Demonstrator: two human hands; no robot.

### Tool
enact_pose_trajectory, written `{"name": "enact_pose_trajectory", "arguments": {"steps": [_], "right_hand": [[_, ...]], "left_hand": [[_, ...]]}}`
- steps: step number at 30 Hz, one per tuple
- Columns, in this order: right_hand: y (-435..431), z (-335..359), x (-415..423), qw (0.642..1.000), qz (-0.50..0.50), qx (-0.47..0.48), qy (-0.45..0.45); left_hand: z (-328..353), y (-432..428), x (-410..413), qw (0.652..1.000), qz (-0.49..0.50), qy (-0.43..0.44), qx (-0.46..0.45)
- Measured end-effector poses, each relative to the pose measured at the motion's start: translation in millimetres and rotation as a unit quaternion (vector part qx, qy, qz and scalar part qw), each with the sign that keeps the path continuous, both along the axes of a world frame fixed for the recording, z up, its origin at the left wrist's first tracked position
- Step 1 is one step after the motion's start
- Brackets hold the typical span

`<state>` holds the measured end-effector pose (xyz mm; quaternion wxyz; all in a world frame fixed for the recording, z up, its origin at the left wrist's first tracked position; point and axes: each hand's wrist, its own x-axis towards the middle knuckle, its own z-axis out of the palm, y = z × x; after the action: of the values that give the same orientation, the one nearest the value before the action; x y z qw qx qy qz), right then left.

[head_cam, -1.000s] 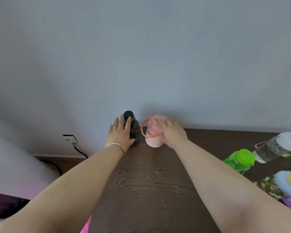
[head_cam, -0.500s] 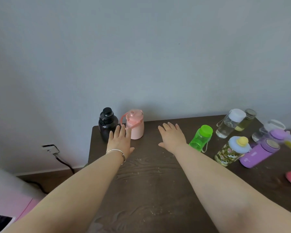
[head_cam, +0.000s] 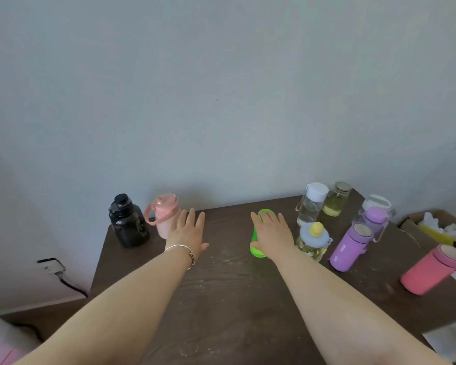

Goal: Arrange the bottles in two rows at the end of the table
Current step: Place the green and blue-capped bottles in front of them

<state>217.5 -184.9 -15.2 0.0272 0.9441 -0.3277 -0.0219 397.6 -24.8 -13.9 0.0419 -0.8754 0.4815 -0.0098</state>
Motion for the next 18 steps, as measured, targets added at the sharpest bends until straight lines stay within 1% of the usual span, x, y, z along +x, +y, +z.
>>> {"name": "enact_pose_trajectory", "arguments": {"steps": [3, 10, 18], "right_hand": [[-29, 0, -33, 1.000, -0.003, 0.017, -0.017], [-83, -13, -97, 0.999, -0.023, 0.021, -0.027], [-111, -27, -127, 0.992, -0.082, 0.075, -0.061]], "left_hand": [[1, -30, -33, 1.000, -0.001, -0.005, -0.003], [-7, -84, -88, 1.000, 0.016, 0.009, -0.007], [-8, -121, -95, 0.996, 0.038, 0.076, -0.027]]}}
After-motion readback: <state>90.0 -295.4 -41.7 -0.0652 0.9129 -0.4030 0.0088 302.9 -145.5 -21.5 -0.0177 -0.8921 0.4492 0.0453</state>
